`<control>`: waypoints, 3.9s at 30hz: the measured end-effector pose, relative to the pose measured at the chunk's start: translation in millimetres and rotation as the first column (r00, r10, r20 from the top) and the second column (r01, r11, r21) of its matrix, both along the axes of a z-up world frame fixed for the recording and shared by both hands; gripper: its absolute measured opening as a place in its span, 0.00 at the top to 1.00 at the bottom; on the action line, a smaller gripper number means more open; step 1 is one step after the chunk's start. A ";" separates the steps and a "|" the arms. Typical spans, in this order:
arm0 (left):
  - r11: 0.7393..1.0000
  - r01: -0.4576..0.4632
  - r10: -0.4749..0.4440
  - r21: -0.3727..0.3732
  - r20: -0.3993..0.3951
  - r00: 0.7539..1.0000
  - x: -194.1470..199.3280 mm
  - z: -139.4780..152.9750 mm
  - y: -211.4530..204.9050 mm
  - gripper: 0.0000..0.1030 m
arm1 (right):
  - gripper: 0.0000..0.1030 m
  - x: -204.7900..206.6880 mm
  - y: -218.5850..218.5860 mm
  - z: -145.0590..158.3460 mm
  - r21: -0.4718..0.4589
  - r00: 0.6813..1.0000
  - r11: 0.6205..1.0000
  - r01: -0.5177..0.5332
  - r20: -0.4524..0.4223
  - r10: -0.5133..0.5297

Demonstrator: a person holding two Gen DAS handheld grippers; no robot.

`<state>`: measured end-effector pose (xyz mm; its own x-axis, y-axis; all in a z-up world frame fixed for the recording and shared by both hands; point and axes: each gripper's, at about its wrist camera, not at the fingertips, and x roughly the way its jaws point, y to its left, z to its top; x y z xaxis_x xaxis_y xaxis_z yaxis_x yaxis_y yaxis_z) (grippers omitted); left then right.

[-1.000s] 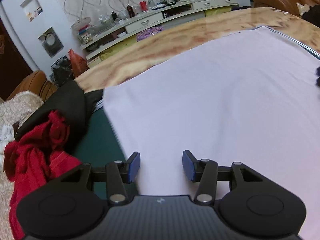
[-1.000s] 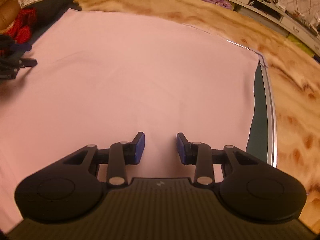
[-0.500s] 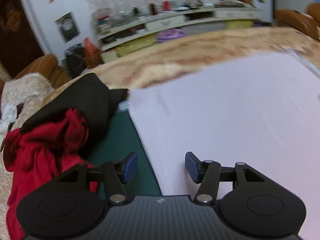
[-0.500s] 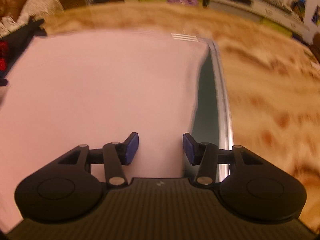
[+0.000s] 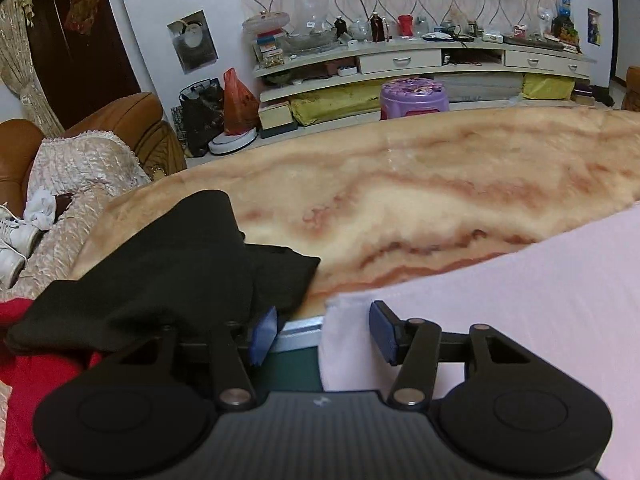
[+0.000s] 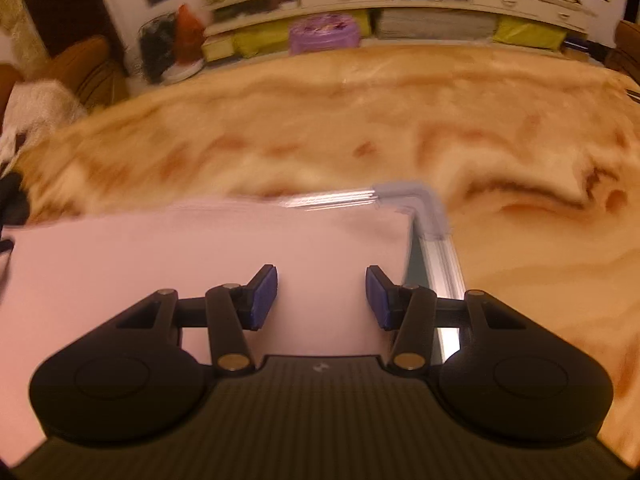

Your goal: Fold clothes

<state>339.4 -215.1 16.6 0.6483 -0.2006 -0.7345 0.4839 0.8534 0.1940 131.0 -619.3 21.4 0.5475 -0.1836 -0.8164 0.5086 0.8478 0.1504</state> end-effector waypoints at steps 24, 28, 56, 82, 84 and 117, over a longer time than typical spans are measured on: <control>0.984 0.172 -0.175 -0.037 -0.129 0.976 -274.7 143.3 222.2 0.31 | 0.45 -211.9 217.7 85.4 0.017 0.934 0.939 -0.344 0.111 0.340; 0.990 0.122 -0.135 -0.067 -0.231 0.964 -328.9 115.7 265.1 0.33 | 0.45 -260.0 299.8 75.6 -0.004 0.910 0.917 -0.399 0.120 0.396; 0.960 -0.262 0.208 -0.100 -0.376 0.903 -330.8 25.4 327.8 0.22 | 0.45 -252.2 562.7 60.2 -0.040 0.630 0.629 -0.777 -0.029 0.776; 0.908 -0.390 0.337 -0.153 -0.287 0.897 -297.2 31.9 337.8 0.91 | 0.45 -241.4 563.0 24.8 0.031 0.600 0.600 -0.800 -0.007 0.800; 0.909 -0.389 0.335 -0.149 -0.291 0.896 -296.2 28.1 337.2 0.90 | 0.45 -244.0 564.7 24.3 0.024 0.585 0.585 -0.811 -0.011 0.811; 0.940 -0.331 0.313 -0.086 -0.177 0.933 -296.1 52.5 328.9 0.39 | 0.62 -256.2 509.0 41.8 0.061 0.644 0.642 -0.764 0.126 0.754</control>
